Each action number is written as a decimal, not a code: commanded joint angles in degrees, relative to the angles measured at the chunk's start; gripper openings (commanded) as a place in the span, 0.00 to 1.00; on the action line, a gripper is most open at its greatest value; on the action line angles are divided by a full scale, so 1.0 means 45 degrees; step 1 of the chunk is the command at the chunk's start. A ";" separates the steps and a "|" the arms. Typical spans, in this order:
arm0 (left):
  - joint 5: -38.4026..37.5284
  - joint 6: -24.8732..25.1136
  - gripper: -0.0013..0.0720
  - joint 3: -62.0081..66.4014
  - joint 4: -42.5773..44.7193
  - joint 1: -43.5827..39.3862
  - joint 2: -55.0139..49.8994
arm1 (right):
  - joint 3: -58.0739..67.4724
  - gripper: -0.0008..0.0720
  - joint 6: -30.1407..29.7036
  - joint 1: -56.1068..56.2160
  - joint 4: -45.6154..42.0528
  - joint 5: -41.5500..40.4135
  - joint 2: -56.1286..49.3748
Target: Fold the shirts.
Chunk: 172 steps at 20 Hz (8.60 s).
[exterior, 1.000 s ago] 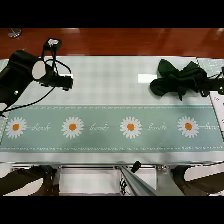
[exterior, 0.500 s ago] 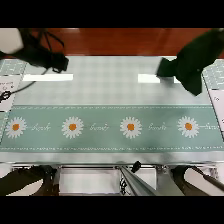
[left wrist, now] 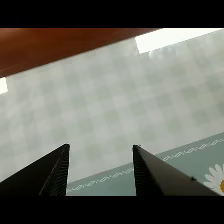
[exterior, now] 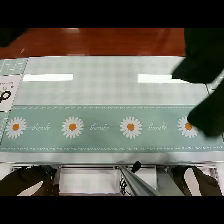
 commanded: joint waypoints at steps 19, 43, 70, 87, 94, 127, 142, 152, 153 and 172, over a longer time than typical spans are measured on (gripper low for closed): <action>-0.3007 0.0403 0.63 -0.1195 0.0005 -0.0131 0.0583 | -0.0151 0.04 0.3716 1.4775 -0.8223 0.2934 -0.8019; 0.4405 -0.1642 0.85 -1.4382 -0.7067 -0.0073 -0.0015 | -0.2341 0.81 0.1909 0.1273 -0.9763 0.5314 -0.6601; 0.4745 -0.0165 0.05 -1.4566 -0.6999 -0.0452 0.0053 | -0.6883 0.81 0.0131 0.2973 -0.8553 0.2399 -0.8714; 0.4716 0.2098 0.05 -0.5673 -0.5173 0.3405 0.2045 | -0.0986 0.04 -0.0593 0.4342 -0.9840 0.1083 -0.4308; 0.4697 0.3886 0.05 -0.0369 -0.5076 0.4546 0.2637 | 0.3789 0.04 0.2025 0.4342 -1.1540 0.0602 -0.1559; 0.3764 0.1681 0.18 -0.7509 -0.2205 0.4813 -0.5469 | -0.1685 0.04 0.3410 0.6475 -1.4659 0.1467 -0.9627; 0.4182 -0.0340 0.99 -1.7534 -1.0516 0.5168 0.3395 | -0.1685 0.04 0.3371 0.6475 -1.4868 0.2161 -0.9209; 0.9088 -0.0665 0.99 -2.1638 -1.4479 0.2696 0.2628 | -0.1695 0.04 0.3371 0.6484 -1.4474 0.2040 -0.9214; 0.9534 -0.0665 0.99 -2.1638 -1.4775 0.2482 0.2259 | -0.1695 0.04 0.3371 0.6484 -1.4474 0.2069 -0.9214; 1.4596 0.2477 0.05 -1.5960 -1.6985 0.3225 0.5824 | -0.1146 0.04 0.3492 0.6475 -1.6398 0.0107 -0.5552</action>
